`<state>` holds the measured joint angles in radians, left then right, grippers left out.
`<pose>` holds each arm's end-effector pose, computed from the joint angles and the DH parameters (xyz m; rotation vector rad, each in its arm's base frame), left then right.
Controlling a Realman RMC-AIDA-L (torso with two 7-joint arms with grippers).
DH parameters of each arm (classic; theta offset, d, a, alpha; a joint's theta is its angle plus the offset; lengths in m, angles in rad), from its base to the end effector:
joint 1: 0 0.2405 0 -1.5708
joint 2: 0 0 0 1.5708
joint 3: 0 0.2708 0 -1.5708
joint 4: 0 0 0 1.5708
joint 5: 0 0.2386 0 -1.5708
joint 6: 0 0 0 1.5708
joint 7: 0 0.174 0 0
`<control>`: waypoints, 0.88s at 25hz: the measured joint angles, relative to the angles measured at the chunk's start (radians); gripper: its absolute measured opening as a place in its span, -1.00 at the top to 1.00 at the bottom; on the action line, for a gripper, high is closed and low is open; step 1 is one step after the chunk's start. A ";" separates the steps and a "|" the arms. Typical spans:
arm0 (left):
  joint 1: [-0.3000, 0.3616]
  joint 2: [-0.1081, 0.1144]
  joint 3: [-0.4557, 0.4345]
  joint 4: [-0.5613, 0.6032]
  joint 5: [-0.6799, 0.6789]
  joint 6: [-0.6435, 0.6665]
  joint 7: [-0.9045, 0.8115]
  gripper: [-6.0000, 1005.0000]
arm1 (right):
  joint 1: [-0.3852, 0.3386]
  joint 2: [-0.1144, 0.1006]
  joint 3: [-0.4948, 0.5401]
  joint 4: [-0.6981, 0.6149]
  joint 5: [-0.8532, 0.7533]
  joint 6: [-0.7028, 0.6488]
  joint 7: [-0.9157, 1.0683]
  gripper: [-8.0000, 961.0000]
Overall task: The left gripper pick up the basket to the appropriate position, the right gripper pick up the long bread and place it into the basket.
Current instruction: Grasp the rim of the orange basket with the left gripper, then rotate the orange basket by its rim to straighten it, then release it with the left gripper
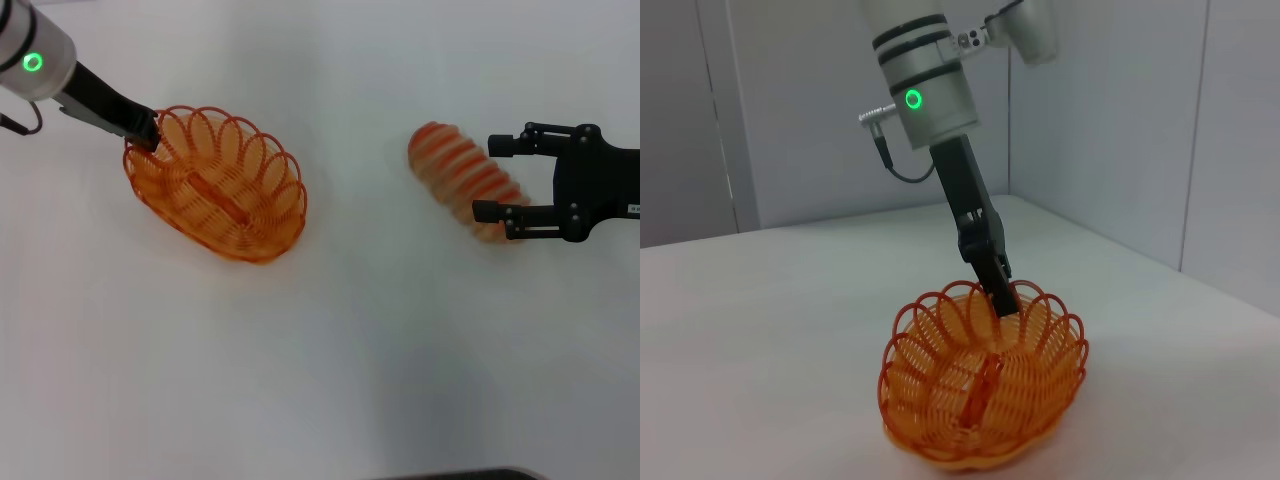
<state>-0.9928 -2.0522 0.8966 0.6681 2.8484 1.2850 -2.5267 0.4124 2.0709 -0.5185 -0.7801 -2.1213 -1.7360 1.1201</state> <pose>-0.2275 0.4793 -0.0395 -2.3756 -1.2287 0.4269 0.3211 0.3245 0.0091 -2.7123 0.3282 0.6031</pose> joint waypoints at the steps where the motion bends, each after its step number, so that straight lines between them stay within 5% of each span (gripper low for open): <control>1: 0.002 0.001 -0.017 0.008 0.000 0.013 0.006 0.74 | 0.000 0.000 0.000 0.000 0.001 0.000 0.000 -0.71; 17: 0.033 0.041 -0.222 0.085 -0.065 0.173 0.008 0.80 | 0.006 -0.003 0.000 -0.005 0.012 -0.002 -0.007 -0.71; 22: 0.096 0.028 -0.275 0.151 -0.130 0.203 -0.015 0.81 | 0.010 -0.003 -0.006 -0.005 0.012 -0.004 -0.008 -0.71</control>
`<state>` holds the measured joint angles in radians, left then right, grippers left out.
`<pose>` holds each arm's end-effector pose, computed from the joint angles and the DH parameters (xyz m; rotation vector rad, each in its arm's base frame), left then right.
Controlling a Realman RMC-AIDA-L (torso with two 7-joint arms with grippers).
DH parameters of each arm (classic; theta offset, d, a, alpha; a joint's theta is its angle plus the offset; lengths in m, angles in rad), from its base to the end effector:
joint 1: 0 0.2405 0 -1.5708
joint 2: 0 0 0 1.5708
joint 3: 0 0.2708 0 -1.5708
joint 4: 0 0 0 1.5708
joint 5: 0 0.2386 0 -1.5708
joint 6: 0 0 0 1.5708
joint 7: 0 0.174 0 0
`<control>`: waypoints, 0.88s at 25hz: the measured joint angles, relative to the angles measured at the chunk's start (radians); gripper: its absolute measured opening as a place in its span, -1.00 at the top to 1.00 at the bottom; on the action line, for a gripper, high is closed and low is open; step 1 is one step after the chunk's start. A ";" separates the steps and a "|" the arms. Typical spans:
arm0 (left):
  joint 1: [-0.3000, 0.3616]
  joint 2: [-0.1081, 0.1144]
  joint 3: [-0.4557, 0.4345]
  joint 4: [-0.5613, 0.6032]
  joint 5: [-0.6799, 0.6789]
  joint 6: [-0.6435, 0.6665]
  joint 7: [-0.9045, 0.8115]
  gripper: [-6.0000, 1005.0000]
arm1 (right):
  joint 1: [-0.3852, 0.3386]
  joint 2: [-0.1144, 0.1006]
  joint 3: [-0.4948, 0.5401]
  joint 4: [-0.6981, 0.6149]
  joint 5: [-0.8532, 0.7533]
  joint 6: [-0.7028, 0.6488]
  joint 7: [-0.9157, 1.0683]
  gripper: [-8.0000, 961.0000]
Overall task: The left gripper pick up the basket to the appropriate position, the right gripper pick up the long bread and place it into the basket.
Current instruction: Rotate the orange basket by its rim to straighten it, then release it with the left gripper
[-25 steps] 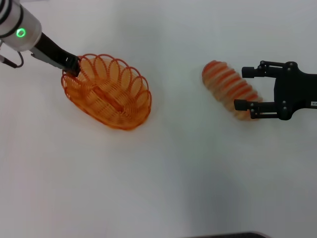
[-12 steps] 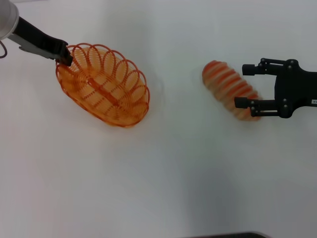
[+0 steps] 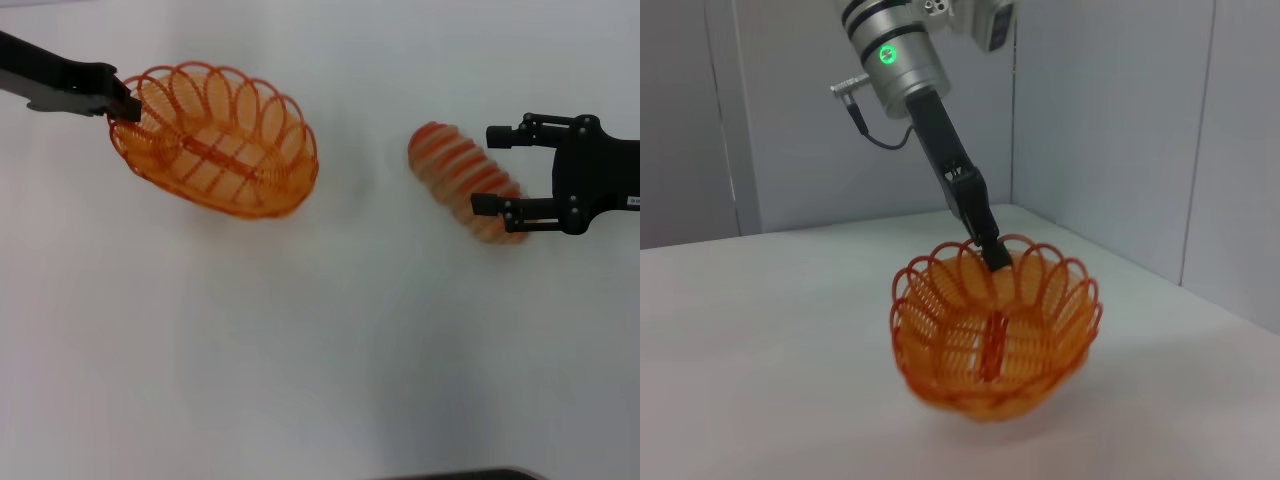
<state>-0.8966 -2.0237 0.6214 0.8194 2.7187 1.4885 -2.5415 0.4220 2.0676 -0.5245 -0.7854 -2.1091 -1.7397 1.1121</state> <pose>-0.2394 0.4639 0.0148 -2.3006 -1.5796 0.0268 0.3162 0.3288 0.0117 -2.7126 0.2898 0.6083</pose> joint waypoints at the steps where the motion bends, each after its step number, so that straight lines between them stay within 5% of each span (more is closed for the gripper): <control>1: 0.014 -0.004 -0.011 0.013 -0.014 0.003 -0.007 0.81 | 0.000 -0.001 -0.002 0.000 0.000 0.000 -0.002 -0.71; 7: 0.092 -0.035 -0.019 0.070 -0.075 0.008 -0.058 0.81 | 0.003 -0.006 -0.003 0.002 0.000 -0.002 -0.019 -0.71; 12: 0.184 -0.113 -0.020 0.167 -0.087 0.001 -0.089 0.81 | 0.006 -0.006 0.005 0.001 0.000 0.001 -0.021 -0.71; 15: 0.215 -0.134 -0.017 0.186 -0.097 -0.003 -0.099 0.81 | 0.007 -0.007 0.006 0.000 0.001 0.003 -0.021 -0.71; 22: 0.290 -0.145 0.004 0.181 -0.195 -0.027 -0.123 0.81 | 0.011 -0.007 0.006 0.000 0.001 0.005 -0.044 -0.71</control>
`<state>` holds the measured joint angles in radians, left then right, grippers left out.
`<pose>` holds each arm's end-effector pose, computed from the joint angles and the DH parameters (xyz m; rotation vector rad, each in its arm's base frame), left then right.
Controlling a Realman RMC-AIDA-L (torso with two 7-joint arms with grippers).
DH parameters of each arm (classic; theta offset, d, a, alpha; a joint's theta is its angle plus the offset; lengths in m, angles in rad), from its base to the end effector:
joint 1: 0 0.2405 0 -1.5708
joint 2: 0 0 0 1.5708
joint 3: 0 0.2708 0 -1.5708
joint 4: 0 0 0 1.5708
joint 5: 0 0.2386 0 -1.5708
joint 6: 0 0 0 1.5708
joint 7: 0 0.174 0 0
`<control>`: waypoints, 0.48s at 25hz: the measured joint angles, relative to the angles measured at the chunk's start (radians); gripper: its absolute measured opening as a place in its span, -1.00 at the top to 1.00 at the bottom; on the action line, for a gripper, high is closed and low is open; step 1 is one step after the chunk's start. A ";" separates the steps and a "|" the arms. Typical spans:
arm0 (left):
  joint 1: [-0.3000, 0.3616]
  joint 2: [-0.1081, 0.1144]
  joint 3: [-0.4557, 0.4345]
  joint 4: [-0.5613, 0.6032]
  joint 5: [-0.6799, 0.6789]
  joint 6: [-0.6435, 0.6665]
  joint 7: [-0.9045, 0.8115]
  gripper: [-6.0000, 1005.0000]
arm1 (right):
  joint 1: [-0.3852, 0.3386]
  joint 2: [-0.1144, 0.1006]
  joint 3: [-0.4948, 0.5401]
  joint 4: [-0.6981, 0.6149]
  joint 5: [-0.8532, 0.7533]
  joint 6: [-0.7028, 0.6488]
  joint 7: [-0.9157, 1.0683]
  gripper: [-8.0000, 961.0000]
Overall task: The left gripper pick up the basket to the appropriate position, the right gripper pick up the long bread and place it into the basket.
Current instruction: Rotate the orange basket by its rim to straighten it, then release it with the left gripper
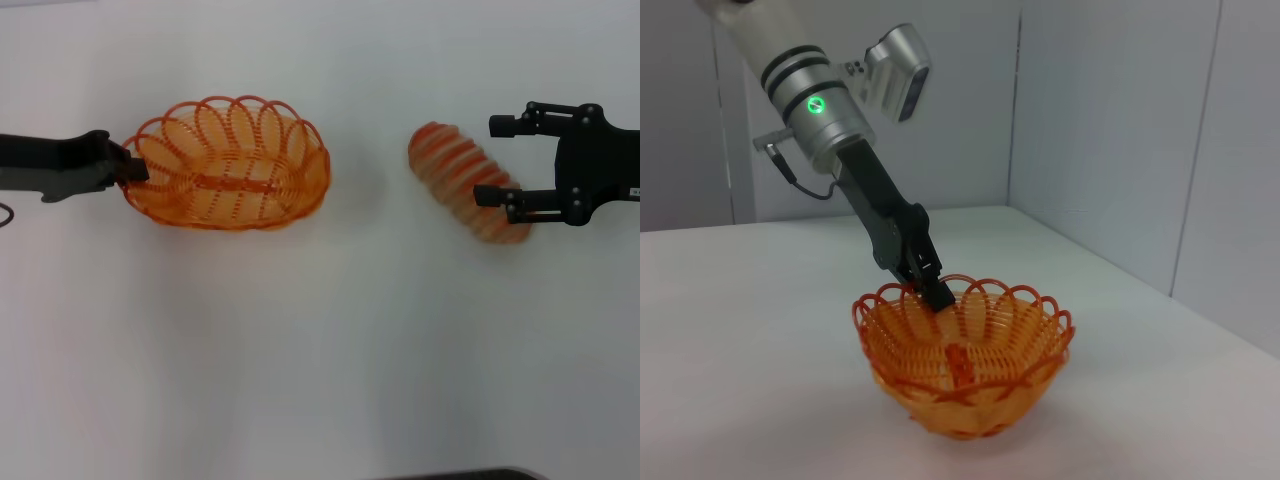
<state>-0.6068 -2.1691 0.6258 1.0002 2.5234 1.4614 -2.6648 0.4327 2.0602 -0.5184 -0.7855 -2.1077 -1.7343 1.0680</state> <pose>-0.2910 0.4012 -0.0115 -2.0385 -1.9280 -0.2980 0.3151 0.3339 0.0160 -2.7022 0.2161 0.5881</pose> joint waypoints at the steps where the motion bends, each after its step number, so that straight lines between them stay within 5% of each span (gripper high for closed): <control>1: 0.000 0.000 0.000 0.000 0.000 0.000 0.000 0.81 | -0.001 0.000 0.000 0.000 0.000 -0.001 -0.003 -0.71; 12: 0.077 -0.005 0.232 0.003 -0.096 -0.151 -0.129 0.81 | -0.008 0.009 -0.006 0.001 0.000 -0.004 -0.038 -0.71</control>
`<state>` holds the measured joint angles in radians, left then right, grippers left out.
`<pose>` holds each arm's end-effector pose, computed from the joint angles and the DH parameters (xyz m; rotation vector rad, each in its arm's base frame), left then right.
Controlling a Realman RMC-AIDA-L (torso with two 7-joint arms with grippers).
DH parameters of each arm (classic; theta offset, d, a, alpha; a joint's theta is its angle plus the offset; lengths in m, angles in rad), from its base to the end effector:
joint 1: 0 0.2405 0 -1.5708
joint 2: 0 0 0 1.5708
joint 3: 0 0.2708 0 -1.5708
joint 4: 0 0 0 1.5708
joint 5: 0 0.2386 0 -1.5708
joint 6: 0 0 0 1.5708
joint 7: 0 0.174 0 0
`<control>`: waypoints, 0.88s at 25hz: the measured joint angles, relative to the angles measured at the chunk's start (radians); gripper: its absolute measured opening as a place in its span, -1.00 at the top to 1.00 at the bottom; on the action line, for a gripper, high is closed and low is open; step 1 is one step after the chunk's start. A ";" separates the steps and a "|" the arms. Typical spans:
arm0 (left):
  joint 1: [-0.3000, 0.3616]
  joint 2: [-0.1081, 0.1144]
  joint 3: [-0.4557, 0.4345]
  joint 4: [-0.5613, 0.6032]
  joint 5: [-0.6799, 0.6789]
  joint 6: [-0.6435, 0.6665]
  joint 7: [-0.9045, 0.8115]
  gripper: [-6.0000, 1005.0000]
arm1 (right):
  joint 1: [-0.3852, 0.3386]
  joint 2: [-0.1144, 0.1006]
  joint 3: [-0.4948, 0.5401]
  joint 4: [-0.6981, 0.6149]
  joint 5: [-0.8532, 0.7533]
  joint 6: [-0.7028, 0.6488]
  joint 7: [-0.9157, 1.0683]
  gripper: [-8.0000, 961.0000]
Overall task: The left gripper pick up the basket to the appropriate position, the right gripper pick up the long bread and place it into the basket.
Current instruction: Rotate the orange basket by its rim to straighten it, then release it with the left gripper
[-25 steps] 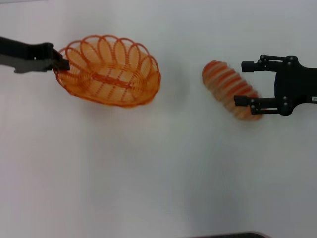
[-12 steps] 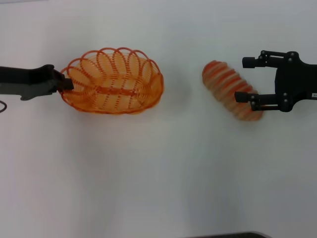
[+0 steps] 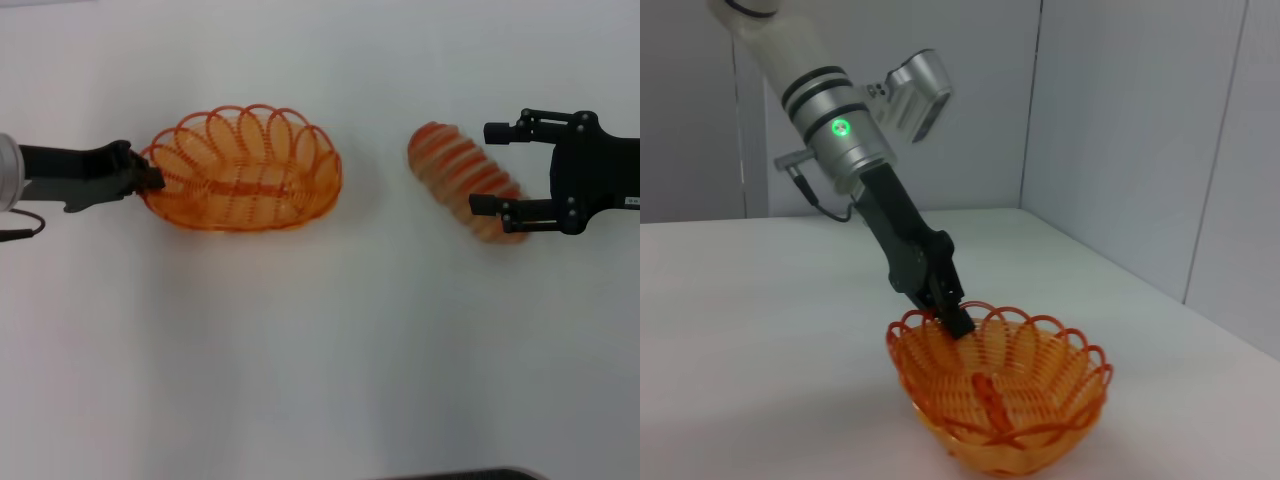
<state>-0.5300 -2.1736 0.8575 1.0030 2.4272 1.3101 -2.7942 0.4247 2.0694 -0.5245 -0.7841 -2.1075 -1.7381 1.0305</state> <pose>-0.2891 0.4025 -0.0368 -1.9641 -1.9533 -0.2886 0.3150 0.3297 0.0109 -2.7084 0.1765 0.5893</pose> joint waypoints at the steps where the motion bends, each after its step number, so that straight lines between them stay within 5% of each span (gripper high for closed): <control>1: 0.001 0.000 0.009 0.001 -0.017 -0.007 -0.004 0.81 | 0.000 0.000 0.000 0.001 0.000 0.000 -0.003 -0.71; 22: 0.005 0.008 0.022 0.001 -0.027 -0.021 -0.040 0.81 | 0.000 0.002 0.006 0.003 0.000 -0.022 -0.009 -0.71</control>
<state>-0.5252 -2.1659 0.8791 1.0035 2.4007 1.2895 -2.8342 0.4243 2.0709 -0.5184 -0.7807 -2.1076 -1.7602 1.0216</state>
